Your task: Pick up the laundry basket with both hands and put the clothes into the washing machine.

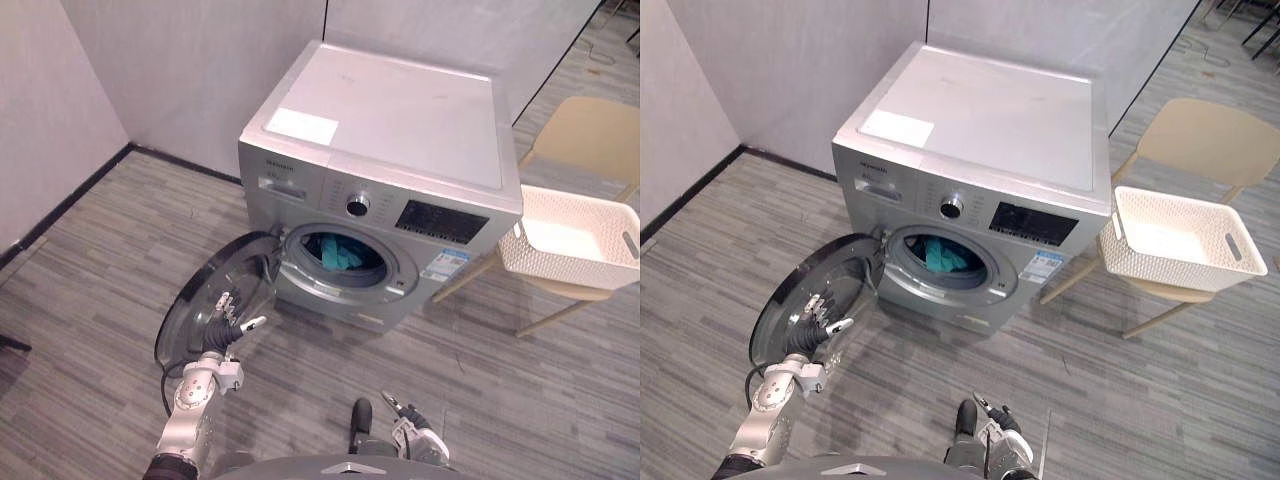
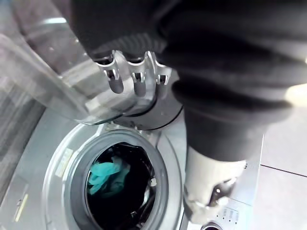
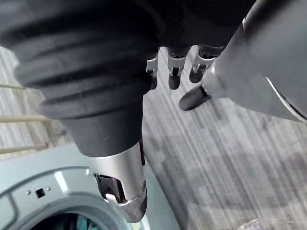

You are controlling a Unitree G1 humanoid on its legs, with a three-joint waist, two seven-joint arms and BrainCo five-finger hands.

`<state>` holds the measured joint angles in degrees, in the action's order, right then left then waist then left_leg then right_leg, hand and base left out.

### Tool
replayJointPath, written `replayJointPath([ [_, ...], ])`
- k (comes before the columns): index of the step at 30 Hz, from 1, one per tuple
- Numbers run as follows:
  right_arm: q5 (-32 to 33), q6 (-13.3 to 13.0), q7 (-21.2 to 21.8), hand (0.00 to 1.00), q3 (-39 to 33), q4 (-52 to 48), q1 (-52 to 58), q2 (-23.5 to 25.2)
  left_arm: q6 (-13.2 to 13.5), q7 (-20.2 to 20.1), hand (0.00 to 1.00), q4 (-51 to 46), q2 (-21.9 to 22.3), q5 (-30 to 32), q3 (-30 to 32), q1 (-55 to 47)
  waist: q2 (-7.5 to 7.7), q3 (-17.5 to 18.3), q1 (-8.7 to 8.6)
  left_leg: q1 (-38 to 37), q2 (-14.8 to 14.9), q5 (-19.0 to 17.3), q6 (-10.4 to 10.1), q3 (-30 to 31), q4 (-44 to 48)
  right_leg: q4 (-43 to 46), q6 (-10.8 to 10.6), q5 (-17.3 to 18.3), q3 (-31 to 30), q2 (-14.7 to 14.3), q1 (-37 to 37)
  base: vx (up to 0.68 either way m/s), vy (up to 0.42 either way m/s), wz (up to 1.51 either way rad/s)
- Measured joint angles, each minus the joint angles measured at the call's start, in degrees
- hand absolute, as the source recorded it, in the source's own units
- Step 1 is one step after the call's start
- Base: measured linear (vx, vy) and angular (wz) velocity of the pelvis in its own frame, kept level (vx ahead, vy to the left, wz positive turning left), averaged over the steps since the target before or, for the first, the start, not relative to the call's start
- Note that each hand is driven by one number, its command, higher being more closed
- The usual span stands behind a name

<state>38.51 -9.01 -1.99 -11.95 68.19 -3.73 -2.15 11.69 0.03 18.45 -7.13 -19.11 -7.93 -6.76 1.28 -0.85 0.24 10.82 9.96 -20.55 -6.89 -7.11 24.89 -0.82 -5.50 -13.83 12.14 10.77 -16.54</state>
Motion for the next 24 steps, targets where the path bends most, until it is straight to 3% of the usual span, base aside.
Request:
replayJointPath([
  [2, 0.3, 0.0, 0.0, 0.00, 0.0, -1.2, 0.4, 0.7, -0.2, -0.3, 0.00, -3.4, 0.1, -0.7, 0.1, -0.8, 0.36, -0.1, 0.69, 2.6, 1.6, -2.2, -0.9, -0.7, 4.4, -0.3, 0.0, 1.4, -0.4, -1.3, -0.7, -0.21, 0.008, -0.19],
  [4, 0.4, -0.1, 0.0, 0.00, 0.0, -4.6, 3.0, 1.6, -0.2, -0.2, 0.00, -8.9, 0.3, -0.9, 0.2, -1.9, 0.50, 0.0, 1.76, 3.0, 3.7, -3.2, -0.5, -1.5, 7.4, -0.3, -2.1, 5.2, -0.9, -3.1, -0.4, -0.14, 0.010, -0.43],
  [5, 0.4, -0.2, 0.0, 0.00, -0.1, -6.5, 3.3, 1.7, -0.1, -0.2, 0.00, -10.6, 1.3, -0.9, 0.4, -1.9, -1.30, 0.3, 1.91, 2.9, 5.5, -1.8, 1.1, -1.5, 5.6, 1.4, -8.9, 12.5, 0.2, -3.9, -0.7, -0.09, 0.002, -0.39],
  [6, 0.6, -0.5, 0.0, 0.00, -0.4, -6.5, 2.9, 1.5, 0.3, 0.0, 0.00, -11.8, 2.7, -1.0, 1.8, -1.7, -1.40, 0.9, 1.58, 1.7, 6.9, 0.6, 0.9, -2.8, 1.8, 9.9, -3.3, 10.3, -1.0, -5.0, -3.2, -0.07, 0.001, -0.36],
  [8, 0.6, -0.6, 0.2, 0.00, -0.7, -6.6, 3.8, 2.4, 0.8, 1.0, 0.00, -12.4, 3.0, -1.0, 3.1, -0.7, -0.26, 1.1, 1.39, 0.1, 7.3, 2.1, 0.6, -3.2, -0.9, 24.5, -1.4, 10.8, -2.4, -5.4, -3.8, -0.02, -0.001, -0.10],
  [9, 0.6, -0.8, 0.2, 0.00, -2.4, -6.4, 4.7, 3.7, 0.9, 1.8, 0.00, -12.4, 2.8, -1.0, 3.5, -0.1, 1.38, 2.0, 1.70, -0.5, 6.7, 2.6, 0.0, -2.8, -2.0, 29.2, -0.5, 12.9, -4.1, -6.0, -2.3, 0.00, -0.006, 0.11],
  [10, 0.6, -0.8, 0.2, 0.00, -3.0, -6.5, 4.8, 4.0, 0.9, 2.3, 0.00, -12.3, 2.8, -1.0, 3.6, 0.2, 1.64, 2.0, 1.66, -0.4, 6.5, 2.8, 0.0, -2.7, -2.2, 29.3, -0.5, 12.9, -5.1, -6.3, -2.4, 0.01, -0.019, 0.19],
  [13, 0.6, -0.7, 0.3, 0.00, -5.0, -6.4, 5.9, 4.1, 0.9, 3.9, 0.00, -12.0, 3.2, -0.5, 4.5, 1.3, 2.45, 3.5, 1.54, -0.4, 5.1, 6.3, -0.1, -1.5, -7.0, 24.8, -0.6, 12.6, -8.4, -7.1, -2.0, 0.07, -0.034, 0.29],
  [15, 0.5, -0.7, 0.2, 0.00, -5.1, -6.0, 6.5, 3.9, 0.9, 6.1, 0.00, -10.3, 3.2, 0.0, 7.7, 3.2, 2.93, 4.0, 1.32, -1.8, 4.0, 10.0, -0.3, -1.7, -12.1, 16.1, 0.3, 12.1, -9.0, -7.0, 1.8, 0.13, -0.057, 0.19],
  [18, -0.1, -0.7, 0.2, 0.00, -5.1, -5.8, 6.6, 3.7, 0.9, 8.5, 0.00, -8.7, 2.3, 0.5, 12.5, 5.5, 2.81, 4.3, 1.30, -3.5, 3.6, 11.7, -0.9, -3.3, -15.7, 7.5, 1.3, 11.4, -10.1, -7.2, 5.6, 0.06, -0.077, -0.12],
  [24, -0.5, -0.7, 0.6, 0.00, -4.9, -6.2, 8.3, 1.7, 1.3, 12.4, 0.00, -3.1, 1.4, 4.5, 16.5, 8.7, 1.61, 5.0, 0.48, -7.8, 3.6, 13.8, -2.2, -7.3, -20.5, 1.0, 1.9, 10.8, -11.3, -7.5, 8.5, 0.02, -0.079, -0.30],
])
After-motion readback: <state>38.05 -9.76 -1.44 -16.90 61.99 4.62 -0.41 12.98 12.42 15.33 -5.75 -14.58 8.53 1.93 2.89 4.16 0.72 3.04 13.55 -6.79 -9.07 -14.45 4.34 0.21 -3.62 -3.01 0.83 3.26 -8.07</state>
